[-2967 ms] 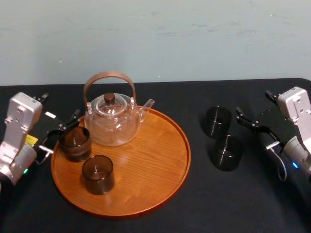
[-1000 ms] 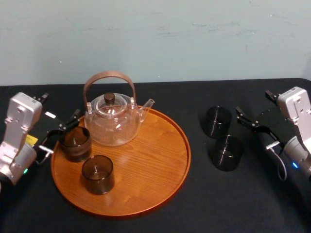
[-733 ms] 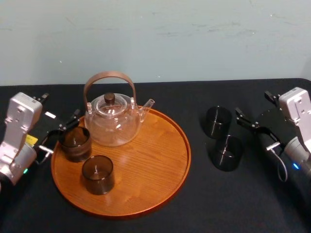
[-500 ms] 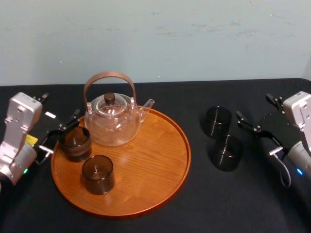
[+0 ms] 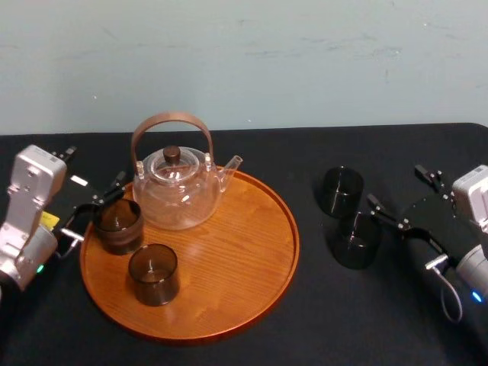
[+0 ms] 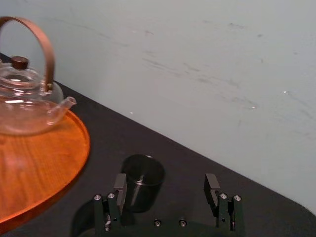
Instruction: Pick up the glass from the table and place it on the tray.
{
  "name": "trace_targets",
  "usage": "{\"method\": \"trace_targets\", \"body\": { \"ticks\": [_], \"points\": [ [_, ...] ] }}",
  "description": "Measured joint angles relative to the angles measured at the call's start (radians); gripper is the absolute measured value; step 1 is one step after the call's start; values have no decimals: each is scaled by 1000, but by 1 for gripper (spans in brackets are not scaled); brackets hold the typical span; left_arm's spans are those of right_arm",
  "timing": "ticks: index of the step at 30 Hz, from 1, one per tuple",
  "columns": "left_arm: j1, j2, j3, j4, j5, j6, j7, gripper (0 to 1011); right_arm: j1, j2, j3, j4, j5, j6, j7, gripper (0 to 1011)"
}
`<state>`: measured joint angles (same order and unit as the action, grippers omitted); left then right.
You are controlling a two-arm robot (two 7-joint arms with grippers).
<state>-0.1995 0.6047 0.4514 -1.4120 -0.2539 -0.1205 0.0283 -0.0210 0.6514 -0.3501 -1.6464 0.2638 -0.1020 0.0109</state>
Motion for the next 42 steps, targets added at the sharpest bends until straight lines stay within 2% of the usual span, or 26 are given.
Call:
{"method": "trace_targets", "body": {
  "ticks": [5,10,18,29,42],
  "points": [
    [0,0,0,0,0,0,0,1001,-41,0,9,-38,15,10,21,1002],
    [0,0,0,0,0,0,0,1001,-57,-7,5,-49,16,23,42,1002],
    [0,0,0,0,0,0,0,1001,-69,-24,-2,-48,11,40,76,1002],
    [0,0,0,0,0,0,0,1001,-79,-43,10,-27,3,48,105,1002],
    [0,0,0,0,0,0,0,1001,-103,-65,51,-12,9,43,139,1002]
  ]
}}
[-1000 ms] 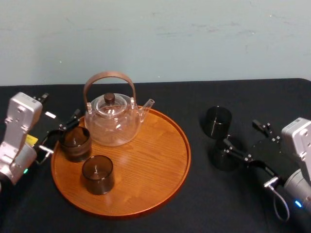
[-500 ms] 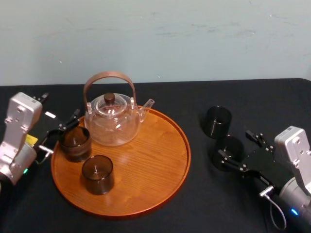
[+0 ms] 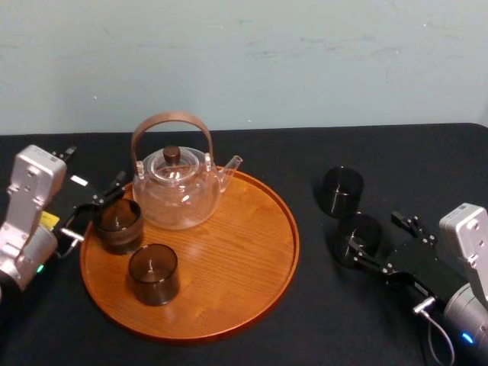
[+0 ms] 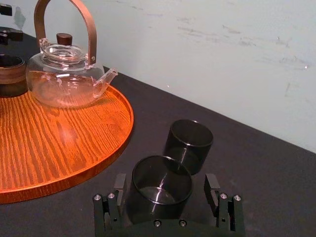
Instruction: Pick up the glass from the table and place it on the tray.
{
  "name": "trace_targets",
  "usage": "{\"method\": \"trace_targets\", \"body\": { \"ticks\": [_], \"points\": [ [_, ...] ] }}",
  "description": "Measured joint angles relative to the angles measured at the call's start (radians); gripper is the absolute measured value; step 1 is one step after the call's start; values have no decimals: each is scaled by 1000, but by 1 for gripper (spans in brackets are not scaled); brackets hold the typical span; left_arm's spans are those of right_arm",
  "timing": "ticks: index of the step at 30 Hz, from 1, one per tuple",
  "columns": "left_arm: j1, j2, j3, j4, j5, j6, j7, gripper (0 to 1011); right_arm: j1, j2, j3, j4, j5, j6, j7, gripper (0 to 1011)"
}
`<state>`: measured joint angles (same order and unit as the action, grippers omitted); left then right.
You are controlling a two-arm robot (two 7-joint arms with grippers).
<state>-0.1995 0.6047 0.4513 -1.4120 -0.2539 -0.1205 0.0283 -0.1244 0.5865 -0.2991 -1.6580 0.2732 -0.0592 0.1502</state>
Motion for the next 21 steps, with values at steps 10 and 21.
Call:
{"method": "trace_targets", "body": {
  "ticks": [10,21],
  "points": [
    [0,0,0,0,0,0,0,1001,-3,-22,18,28,9,0,35,1002],
    [0,0,0,0,0,0,0,1002,1,-51,37,63,8,4,67,1002]
  ]
}}
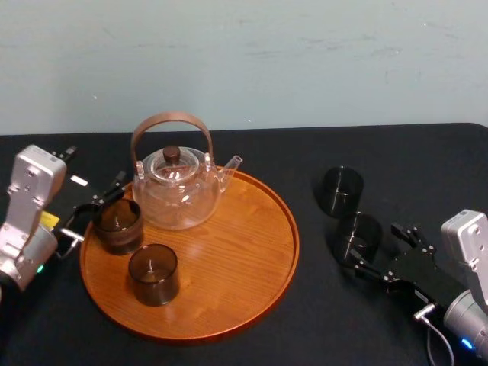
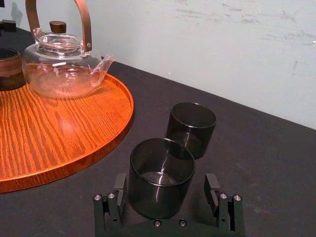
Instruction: Pick up the glass from the table and place it on the tray.
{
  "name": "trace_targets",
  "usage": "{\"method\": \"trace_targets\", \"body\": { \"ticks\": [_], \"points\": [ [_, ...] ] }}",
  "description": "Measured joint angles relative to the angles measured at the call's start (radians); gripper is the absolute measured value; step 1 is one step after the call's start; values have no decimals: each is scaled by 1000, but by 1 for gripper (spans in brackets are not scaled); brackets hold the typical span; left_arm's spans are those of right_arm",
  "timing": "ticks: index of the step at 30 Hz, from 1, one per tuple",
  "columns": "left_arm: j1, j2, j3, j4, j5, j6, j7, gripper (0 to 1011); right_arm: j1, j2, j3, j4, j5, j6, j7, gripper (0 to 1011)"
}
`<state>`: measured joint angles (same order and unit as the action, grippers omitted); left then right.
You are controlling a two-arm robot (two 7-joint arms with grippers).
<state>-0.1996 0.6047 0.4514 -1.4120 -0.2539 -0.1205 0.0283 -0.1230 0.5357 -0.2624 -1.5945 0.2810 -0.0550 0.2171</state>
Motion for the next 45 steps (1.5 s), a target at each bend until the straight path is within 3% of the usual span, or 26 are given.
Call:
{"method": "trace_targets", "body": {
  "ticks": [16,32,45],
  "points": [
    [0,0,0,0,0,0,0,1001,53,-38,15,62,-22,8,57,1002],
    [0,0,0,0,0,0,0,1001,147,-104,12,195,-42,-19,136,1002],
    [0,0,0,0,0,0,0,1001,179,-123,11,244,-43,-41,183,1002]
  ]
}}
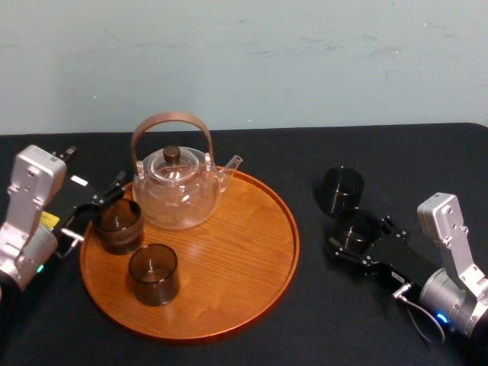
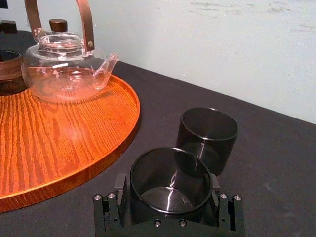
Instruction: Pick up the glass from the table and place it on the tray.
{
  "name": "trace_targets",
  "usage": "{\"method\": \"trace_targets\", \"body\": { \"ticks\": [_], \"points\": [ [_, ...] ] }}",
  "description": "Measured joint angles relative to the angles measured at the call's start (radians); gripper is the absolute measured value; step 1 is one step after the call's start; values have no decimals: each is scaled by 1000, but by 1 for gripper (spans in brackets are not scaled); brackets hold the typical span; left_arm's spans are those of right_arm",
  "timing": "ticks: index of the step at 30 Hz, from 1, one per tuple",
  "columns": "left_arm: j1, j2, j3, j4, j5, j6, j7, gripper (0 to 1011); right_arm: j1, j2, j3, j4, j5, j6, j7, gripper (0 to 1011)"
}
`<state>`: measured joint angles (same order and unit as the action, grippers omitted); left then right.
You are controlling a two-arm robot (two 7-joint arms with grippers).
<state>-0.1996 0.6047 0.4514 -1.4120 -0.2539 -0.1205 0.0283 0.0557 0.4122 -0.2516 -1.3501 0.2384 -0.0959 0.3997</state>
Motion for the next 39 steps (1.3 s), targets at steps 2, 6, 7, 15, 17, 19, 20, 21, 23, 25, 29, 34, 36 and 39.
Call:
{"method": "trace_targets", "body": {
  "ticks": [2,6,7,15,17,19,20,21,23,25,29,34,36,39],
  "points": [
    [0,0,0,0,0,0,0,1001,3,-1,-1,3,0,-4,4,1002],
    [0,0,0,0,0,0,0,1002,8,-2,-3,7,-5,-18,10,1002],
    [0,0,0,0,0,0,0,1002,8,-2,-4,7,-5,-18,10,1002],
    [0,0,0,0,0,0,0,1001,7,-2,-3,6,-5,-17,9,990],
    [0,0,0,0,0,0,0,1001,7,-1,-3,6,-5,-17,9,954],
    [0,0,0,0,0,0,0,1001,7,-1,-3,6,-4,-16,9,916],
    [0,0,0,0,0,0,0,1001,7,-1,-3,6,-4,-16,9,916],
    [0,0,0,0,0,0,0,1002,7,-1,-3,6,-4,-15,9,911],
    [0,0,0,0,0,0,0,1001,7,-1,-3,6,-4,-15,9,911],
    [0,0,0,0,0,0,0,1001,7,-1,-3,5,-4,-15,8,911],
    [0,0,0,0,0,0,0,1001,6,-1,-2,5,-4,-14,8,911],
    [0,0,0,0,0,0,0,1001,6,-1,-2,5,-3,-14,8,911],
    [0,0,0,0,0,0,0,1001,6,-1,-2,5,-3,-13,8,911],
    [0,0,0,0,0,0,0,1002,6,-1,-2,5,-3,-13,7,911]
  ]
}}
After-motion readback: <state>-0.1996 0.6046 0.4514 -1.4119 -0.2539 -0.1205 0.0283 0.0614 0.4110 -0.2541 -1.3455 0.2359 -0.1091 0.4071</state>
